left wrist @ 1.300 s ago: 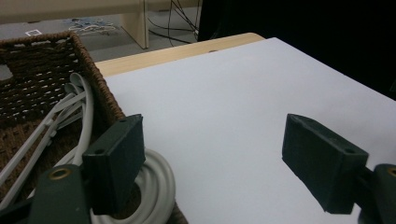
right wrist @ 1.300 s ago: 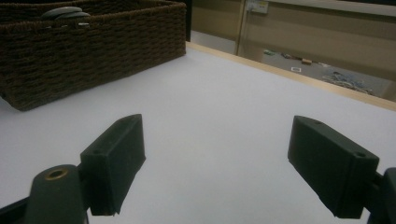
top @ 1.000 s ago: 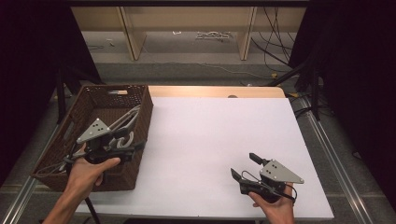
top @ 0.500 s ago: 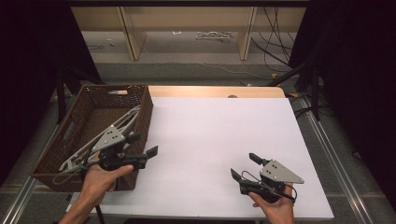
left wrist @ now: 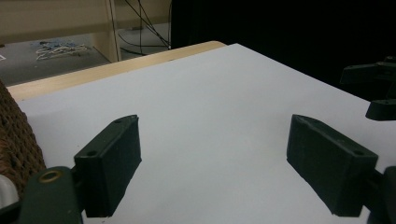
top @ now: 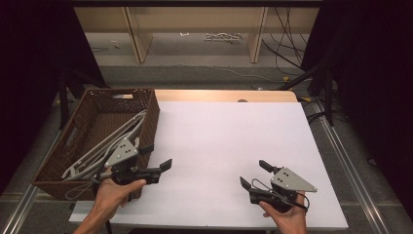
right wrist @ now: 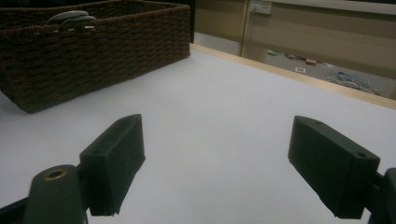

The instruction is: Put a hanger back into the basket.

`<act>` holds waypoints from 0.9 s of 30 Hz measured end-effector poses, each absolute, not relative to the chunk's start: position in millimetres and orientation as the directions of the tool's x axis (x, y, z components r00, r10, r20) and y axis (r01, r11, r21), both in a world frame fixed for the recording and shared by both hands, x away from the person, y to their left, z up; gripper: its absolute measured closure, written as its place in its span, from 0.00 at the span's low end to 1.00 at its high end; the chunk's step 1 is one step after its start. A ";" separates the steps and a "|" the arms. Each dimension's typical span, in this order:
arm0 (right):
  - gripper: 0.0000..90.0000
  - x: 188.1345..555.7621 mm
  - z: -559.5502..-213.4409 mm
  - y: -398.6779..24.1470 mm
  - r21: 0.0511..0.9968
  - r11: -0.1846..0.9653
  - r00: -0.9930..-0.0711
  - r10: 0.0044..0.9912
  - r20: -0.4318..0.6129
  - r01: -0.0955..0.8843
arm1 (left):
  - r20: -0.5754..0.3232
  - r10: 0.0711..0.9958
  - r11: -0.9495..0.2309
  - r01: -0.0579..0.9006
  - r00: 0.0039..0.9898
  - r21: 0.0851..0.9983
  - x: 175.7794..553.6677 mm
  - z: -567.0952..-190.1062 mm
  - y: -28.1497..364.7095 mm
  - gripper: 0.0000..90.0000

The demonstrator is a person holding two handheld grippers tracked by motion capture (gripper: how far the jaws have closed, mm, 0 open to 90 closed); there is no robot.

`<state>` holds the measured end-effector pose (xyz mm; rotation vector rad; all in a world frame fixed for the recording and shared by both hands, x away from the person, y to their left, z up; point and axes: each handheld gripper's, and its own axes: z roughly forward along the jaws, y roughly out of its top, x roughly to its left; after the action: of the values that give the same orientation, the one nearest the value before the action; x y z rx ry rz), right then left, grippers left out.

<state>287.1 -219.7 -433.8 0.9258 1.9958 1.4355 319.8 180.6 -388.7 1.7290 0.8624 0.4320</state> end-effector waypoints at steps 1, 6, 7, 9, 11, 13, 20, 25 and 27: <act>0.22 286.9 -433.8 -219.6 0.950 0.209 -0.639 0.769 -0.013 0.232 | -0.145 0.732 -0.121 0.337 0.665 0.934 319.0 -390.2 179.2 0.19; 0.22 285.4 -433.1 -218.8 0.951 0.202 -0.639 0.770 -0.005 0.235 | -0.123 0.725 -0.133 0.314 0.678 0.940 315.5 -396.8 174.9 0.19; 0.21 285.3 -433.1 -218.8 0.951 0.203 -0.640 0.768 -0.007 0.233 | -0.122 0.724 -0.131 0.309 0.679 0.942 314.6 -397.8 174.1 0.19; 0.21 286.2 -433.4 -218.5 0.955 0.202 -0.647 0.762 -0.016 0.215 | -0.111 0.727 -0.136 0.301 0.678 0.944 311.9 -398.5 173.3 0.19; 0.21 285.7 -433.3 -217.9 0.956 0.197 -0.651 0.759 -0.010 0.215 | -0.108 0.727 -0.133 0.293 0.678 0.947 309.2 -399.6 171.7 0.19; 0.21 286.2 -433.7 -217.4 0.959 0.193 -0.657 0.754 -0.010 0.206 | -0.101 0.722 -0.141 0.288 0.684 0.947 306.6 -400.8 170.7 0.19; 0.21 283.4 -432.1 -218.3 0.955 0.205 -0.651 0.759 -0.016 0.215 | -0.082 0.721 -0.152 0.272 0.688 0.950 296.6 -411.9 165.1 0.19; 0.20 282.2 -433.4 -216.9 0.959 0.191 -0.662 0.750 -0.006 0.208 | -0.068 0.724 -0.164 0.266 0.687 0.950 292.3 -425.5 164.8 0.19; 0.19 279.1 -432.4 -217.8 0.949 0.207 -0.653 0.758 -0.002 0.237 | -0.072 0.724 -0.163 0.272 0.686 0.949 291.5 -431.5 165.0 0.19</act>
<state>279.1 -217.8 -432.4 0.9206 2.0126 1.4521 291.5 165.0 -431.5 1.7375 0.8022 0.4860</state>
